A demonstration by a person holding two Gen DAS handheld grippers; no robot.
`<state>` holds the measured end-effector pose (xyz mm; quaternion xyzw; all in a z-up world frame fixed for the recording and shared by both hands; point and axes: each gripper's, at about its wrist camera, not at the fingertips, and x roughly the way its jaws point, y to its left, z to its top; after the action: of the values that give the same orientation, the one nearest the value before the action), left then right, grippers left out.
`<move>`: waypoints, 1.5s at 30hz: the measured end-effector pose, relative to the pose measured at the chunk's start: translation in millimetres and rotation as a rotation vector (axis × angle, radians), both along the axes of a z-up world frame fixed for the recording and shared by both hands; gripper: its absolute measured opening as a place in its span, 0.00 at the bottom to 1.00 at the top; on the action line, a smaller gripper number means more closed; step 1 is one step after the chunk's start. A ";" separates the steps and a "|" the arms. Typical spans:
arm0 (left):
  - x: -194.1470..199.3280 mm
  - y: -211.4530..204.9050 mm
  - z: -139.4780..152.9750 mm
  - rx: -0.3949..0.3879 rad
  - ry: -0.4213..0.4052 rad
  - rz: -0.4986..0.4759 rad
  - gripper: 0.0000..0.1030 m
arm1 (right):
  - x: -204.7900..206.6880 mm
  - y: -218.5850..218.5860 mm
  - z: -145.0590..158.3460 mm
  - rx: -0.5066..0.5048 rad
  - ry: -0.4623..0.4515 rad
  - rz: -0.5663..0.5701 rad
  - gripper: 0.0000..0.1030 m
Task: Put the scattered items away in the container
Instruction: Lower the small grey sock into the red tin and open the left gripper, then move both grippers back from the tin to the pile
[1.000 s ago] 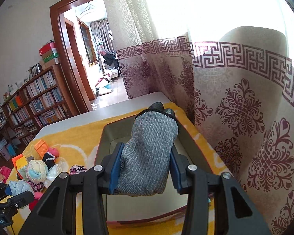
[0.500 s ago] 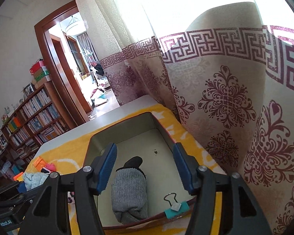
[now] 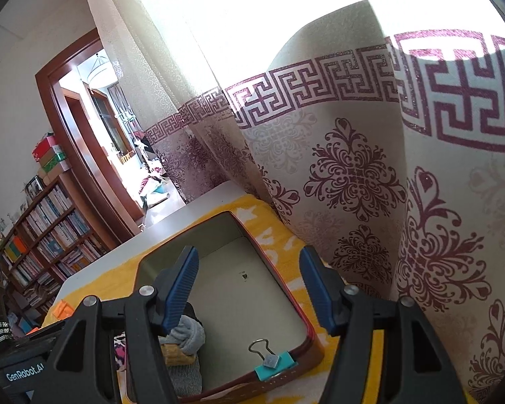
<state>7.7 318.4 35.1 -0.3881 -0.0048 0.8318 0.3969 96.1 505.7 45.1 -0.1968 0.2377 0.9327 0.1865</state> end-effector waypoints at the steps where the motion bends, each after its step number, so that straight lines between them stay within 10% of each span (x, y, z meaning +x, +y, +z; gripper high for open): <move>1: -1.2 -2.5 -0.2 0.003 -0.002 0.008 0.73 | -0.1 -0.4 -0.1 0.001 -0.001 0.001 0.65; 45: -32.8 -266.0 -10.7 -0.058 0.059 0.572 0.84 | -22.1 -98.6 2.6 0.345 -0.039 0.260 0.65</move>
<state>-25.1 52.4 24.4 -0.3577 -0.0786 0.9207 0.1348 74.1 407.2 47.8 -0.2090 0.0435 0.9718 0.1002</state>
